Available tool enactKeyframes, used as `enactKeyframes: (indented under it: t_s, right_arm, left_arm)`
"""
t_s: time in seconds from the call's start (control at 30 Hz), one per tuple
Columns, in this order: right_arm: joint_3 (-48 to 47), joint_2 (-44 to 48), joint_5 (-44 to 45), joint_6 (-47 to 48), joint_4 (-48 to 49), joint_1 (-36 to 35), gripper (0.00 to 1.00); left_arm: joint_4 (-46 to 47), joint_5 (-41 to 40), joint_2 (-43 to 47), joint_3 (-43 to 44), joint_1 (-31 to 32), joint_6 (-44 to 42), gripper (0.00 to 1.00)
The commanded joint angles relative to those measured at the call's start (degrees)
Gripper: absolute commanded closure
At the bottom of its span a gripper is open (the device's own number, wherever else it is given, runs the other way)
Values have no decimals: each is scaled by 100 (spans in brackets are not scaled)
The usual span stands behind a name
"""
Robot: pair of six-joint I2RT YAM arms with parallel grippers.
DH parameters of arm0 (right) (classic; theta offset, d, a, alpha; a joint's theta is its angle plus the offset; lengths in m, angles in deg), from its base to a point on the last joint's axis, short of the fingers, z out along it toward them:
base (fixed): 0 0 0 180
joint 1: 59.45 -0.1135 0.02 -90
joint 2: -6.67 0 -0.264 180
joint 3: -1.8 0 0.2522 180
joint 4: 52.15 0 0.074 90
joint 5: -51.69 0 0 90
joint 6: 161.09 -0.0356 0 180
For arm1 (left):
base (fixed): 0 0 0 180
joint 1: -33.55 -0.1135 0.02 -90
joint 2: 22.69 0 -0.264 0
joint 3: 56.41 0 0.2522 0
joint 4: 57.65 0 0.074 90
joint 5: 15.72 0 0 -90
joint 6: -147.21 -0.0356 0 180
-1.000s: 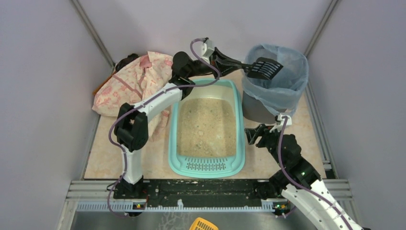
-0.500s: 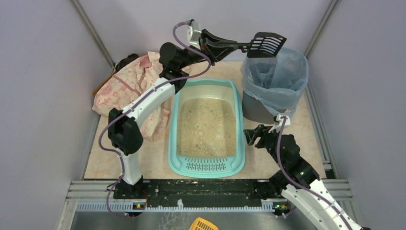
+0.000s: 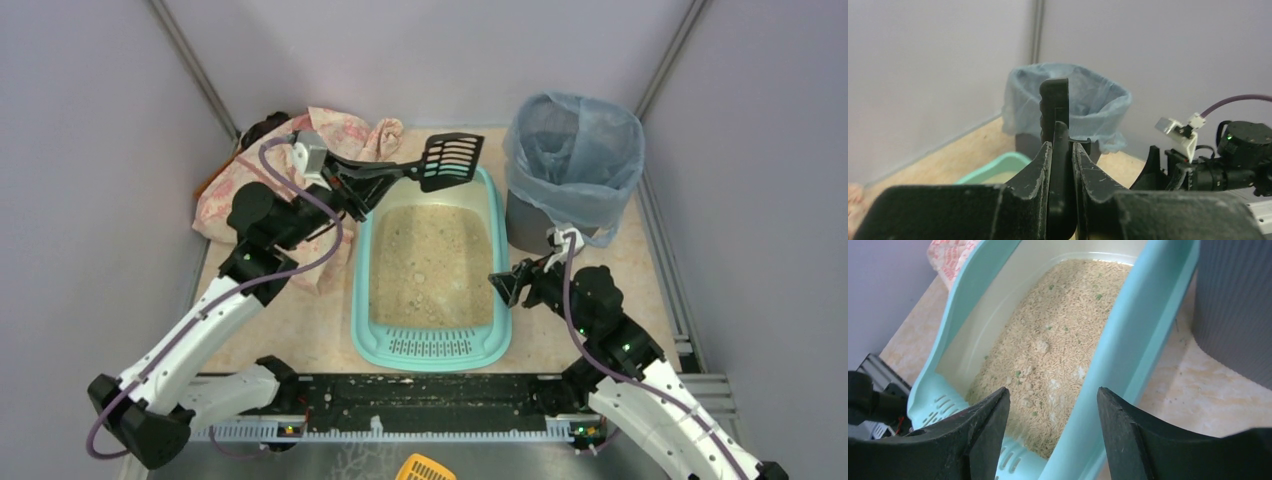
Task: Clean the litter box
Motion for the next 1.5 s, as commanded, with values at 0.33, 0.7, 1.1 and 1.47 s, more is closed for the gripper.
enactKeyframes:
  t_s: [0.33,0.7,1.1,1.47]
  right_arm:
    - [-869,-1562,-946,446,1268,12,33]
    - [-1953,-3639,-988,684,2337,21,33]
    - [-1522,-2582,-915,430,1994,21,34]
    - [-1553,-1002,-812,214,323,23,33]
  left_arm:
    - [-1850,-1891,119,-886,-22,205,100]
    - [-2874,-2720,-433,-396,-17,422,100]
    - [-5448,-2291,-1428,1255,50,2121,100]
    - [-6122,-2893,-1990,1945,437,2383,100]
